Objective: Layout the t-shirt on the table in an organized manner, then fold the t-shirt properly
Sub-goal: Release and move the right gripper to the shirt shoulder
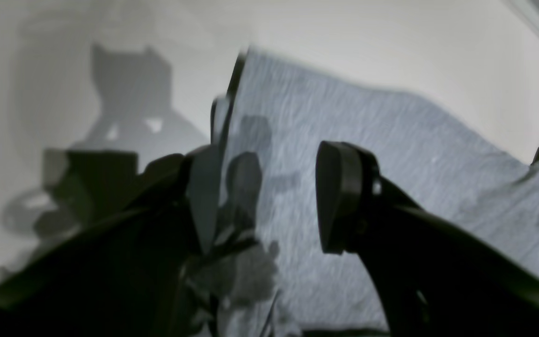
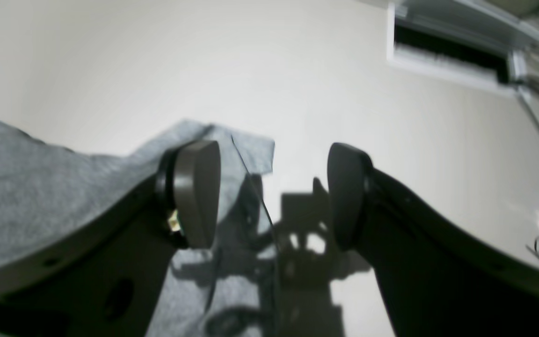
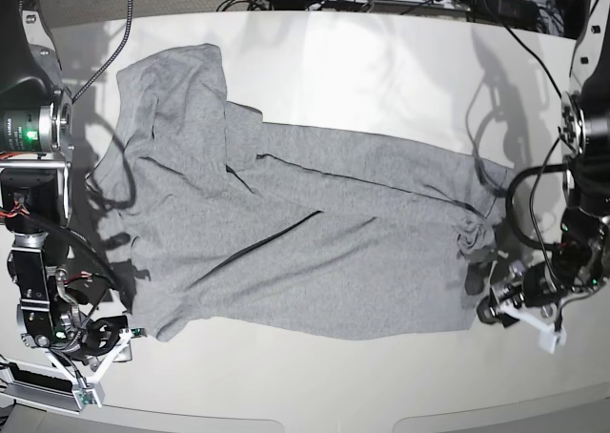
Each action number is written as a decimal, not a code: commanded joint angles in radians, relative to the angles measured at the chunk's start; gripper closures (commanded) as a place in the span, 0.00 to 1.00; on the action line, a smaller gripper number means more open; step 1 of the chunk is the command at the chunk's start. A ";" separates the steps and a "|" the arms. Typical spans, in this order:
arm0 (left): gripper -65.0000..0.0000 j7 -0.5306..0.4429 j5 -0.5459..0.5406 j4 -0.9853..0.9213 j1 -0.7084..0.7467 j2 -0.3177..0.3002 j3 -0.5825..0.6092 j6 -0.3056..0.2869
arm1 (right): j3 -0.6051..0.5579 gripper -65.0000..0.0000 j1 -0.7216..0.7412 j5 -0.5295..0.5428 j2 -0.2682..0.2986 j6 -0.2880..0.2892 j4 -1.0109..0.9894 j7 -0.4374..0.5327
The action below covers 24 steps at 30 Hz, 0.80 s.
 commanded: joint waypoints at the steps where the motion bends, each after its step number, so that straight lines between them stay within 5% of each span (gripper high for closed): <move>1: 0.48 -0.018 -0.016 0.014 -0.046 -0.019 -0.002 -0.008 | 0.004 0.42 0.045 0.000 0.015 -0.011 0.033 0.011; 4: 0.48 0.004 -0.019 0.014 -0.072 -0.039 -0.002 -0.008 | 0.004 0.42 0.044 0.002 0.015 -0.024 0.088 -0.056; 6: 0.48 0.050 -0.040 0.014 -0.087 -0.051 -0.002 -0.009 | 0.004 0.42 0.043 0.048 0.019 0.020 0.138 -0.109; 10: 0.48 0.089 -0.066 0.015 -0.095 -0.068 -0.002 -0.157 | 0.004 0.42 0.017 0.230 0.034 0.266 0.284 -0.211; 14: 0.48 0.116 -0.087 0.015 -0.079 -0.084 -0.002 -0.277 | 0.004 0.51 -0.076 0.431 0.035 0.431 0.488 -0.396; 19: 0.48 0.128 -0.145 0.016 -0.056 -0.095 -0.002 -0.324 | 0.005 0.54 -0.279 0.630 0.037 0.494 0.726 -0.557; 24: 0.48 0.132 -0.159 0.016 -0.056 -0.109 -0.002 -0.324 | 0.005 0.54 -0.493 0.721 0.036 0.499 0.866 -0.594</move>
